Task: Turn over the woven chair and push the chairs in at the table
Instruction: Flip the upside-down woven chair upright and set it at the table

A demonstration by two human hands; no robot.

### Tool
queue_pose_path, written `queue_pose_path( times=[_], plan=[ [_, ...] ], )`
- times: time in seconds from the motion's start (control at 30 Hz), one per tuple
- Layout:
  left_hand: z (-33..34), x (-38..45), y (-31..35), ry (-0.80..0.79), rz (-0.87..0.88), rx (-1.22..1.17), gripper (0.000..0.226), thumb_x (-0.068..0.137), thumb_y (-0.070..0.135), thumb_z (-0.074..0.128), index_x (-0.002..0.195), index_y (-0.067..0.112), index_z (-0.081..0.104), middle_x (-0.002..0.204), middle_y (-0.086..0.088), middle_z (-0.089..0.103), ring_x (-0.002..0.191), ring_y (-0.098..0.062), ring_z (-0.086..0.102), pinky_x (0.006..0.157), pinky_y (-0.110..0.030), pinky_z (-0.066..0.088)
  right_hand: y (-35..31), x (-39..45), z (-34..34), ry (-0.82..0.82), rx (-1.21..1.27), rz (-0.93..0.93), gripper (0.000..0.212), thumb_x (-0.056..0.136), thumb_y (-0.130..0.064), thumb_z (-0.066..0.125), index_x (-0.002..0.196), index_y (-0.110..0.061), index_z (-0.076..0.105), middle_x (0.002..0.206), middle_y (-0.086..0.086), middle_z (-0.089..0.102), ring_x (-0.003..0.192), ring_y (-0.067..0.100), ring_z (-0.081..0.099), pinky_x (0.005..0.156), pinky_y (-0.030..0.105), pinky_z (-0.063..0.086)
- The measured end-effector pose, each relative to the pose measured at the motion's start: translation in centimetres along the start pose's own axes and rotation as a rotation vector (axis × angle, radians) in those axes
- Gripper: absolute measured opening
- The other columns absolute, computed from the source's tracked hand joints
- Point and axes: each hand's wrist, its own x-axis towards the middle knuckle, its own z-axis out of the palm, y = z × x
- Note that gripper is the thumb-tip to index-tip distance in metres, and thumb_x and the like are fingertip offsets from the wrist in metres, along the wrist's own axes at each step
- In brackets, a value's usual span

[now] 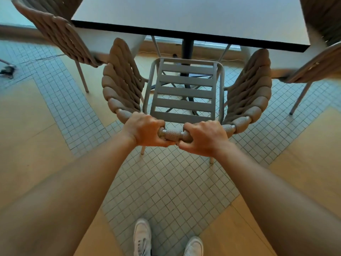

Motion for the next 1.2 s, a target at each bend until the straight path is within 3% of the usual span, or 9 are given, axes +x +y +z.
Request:
queue_pose_path(
  times=[0.1,0.17,0.27,0.4,0.57,0.67,0.8,0.97,1.2],
  plan=[
    [0.9,-0.8,1.4,0.261,-0.209,-0.18,0.074,0.091,0.083,0.026,0.093,0.026,0.073,0.081,0.003,0.074,0.081,-0.019,0.072,0.075,-0.032,0.051,-0.3,-1.3,0.7,0.175,0.079,-0.018,0.045,0.095,-0.061,0.043,0.1,-0.023,0.067,0.097,-0.002,0.074,0.097,0.025,0.071,0.093,0.042,0.048],
    [1.8,-0.5,2.7,0.444,-0.531,-0.302,0.056,0.101,0.063,0.031,0.123,0.025,0.066,0.127,-0.002,0.068,0.131,-0.024,0.054,0.118,-0.045,0.028,-1.4,-1.7,1.6,0.344,0.016,0.164,0.046,0.096,-0.052,0.047,0.123,-0.021,0.066,0.144,0.007,0.058,0.144,0.029,0.042,0.122,0.057,0.015],
    [2.5,0.3,3.8,0.515,-0.979,-0.491,0.08,0.091,0.039,0.06,0.159,0.02,0.021,0.169,-0.004,0.009,0.155,-0.02,-0.007,0.121,-0.042,-0.016,-4.3,-0.8,1.9,0.489,0.254,0.793,0.076,0.09,-0.049,0.056,0.158,-0.031,0.027,0.17,0.014,-0.003,0.156,0.032,-0.004,0.122,0.059,-0.006],
    [1.8,1.6,3.4,0.631,-1.496,-0.995,0.114,0.083,0.004,0.072,0.16,0.027,-0.009,0.168,-0.001,-0.019,0.153,-0.031,-0.013,0.122,-0.047,0.007,-5.0,2.3,0.4,0.67,0.668,1.283,0.105,0.089,-0.028,0.068,0.159,-0.044,-0.009,0.166,0.007,-0.027,0.155,0.033,-0.008,0.117,0.07,-0.002],
    [1.6,1.8,3.7,0.795,-1.42,-1.288,0.12,0.078,-0.009,0.068,0.159,0.037,-0.008,0.168,0.004,-0.002,0.15,-0.023,0.026,0.106,-0.037,0.047,-1.2,2.5,-0.3,0.791,1.017,1.63,0.11,0.09,0.005,0.059,0.158,-0.046,-0.01,0.165,0.012,0.014,0.136,0.029,0.046,0.092,0.036,0.052],
    [1.6,2.4,3.8,0.877,-1.414,-1.317,0.119,0.077,-0.012,0.066,0.16,0.037,-0.005,0.166,0.004,0.003,0.137,-0.009,0.031,0.074,-0.001,0.045,-0.6,2.5,-0.3,0.801,0.988,1.62,0.107,0.091,0.005,0.058,0.16,-0.042,-0.009,0.153,0.012,0.033,0.107,0.018,0.058,0.082,0.031,0.055],
    [1.6,3.3,4.8,0.864,-1.422,-1.333,0.119,0.079,-0.01,0.066,0.159,0.038,-0.008,0.166,0.006,0.0,0.146,-0.02,0.031,0.089,-0.011,0.049,0.6,2.4,-0.9,0.807,1.005,1.606,0.103,0.092,0.002,0.058,0.16,-0.041,-0.005,0.154,0.011,0.033,0.119,0.024,0.058,0.088,0.034,0.054],
    [1.7,2.9,5.1,0.842,-1.434,-1.316,0.118,0.08,-0.01,0.066,0.16,0.033,-0.008,0.166,0.003,-0.001,0.134,-0.008,0.03,0.048,0.008,0.03,0.1,2.0,-0.8,0.821,1.032,1.598,0.102,0.092,0.005,0.057,0.161,-0.039,-0.003,0.152,0.013,0.034,0.124,0.025,0.056,0.089,0.032,0.049],
    [1.3,2.3,4.4,0.7,-1.428,-1.288,0.119,0.082,-0.005,0.067,0.157,0.038,-0.015,0.167,0.006,-0.005,0.145,-0.029,0.037,0.099,-0.05,0.053,-1.7,1.8,-0.7,0.904,1.127,1.632,0.099,0.09,-0.005,0.064,0.162,-0.035,0.003,0.15,0.014,0.045,0.12,0.028,0.062,0.086,0.033,0.055]
  ],
)
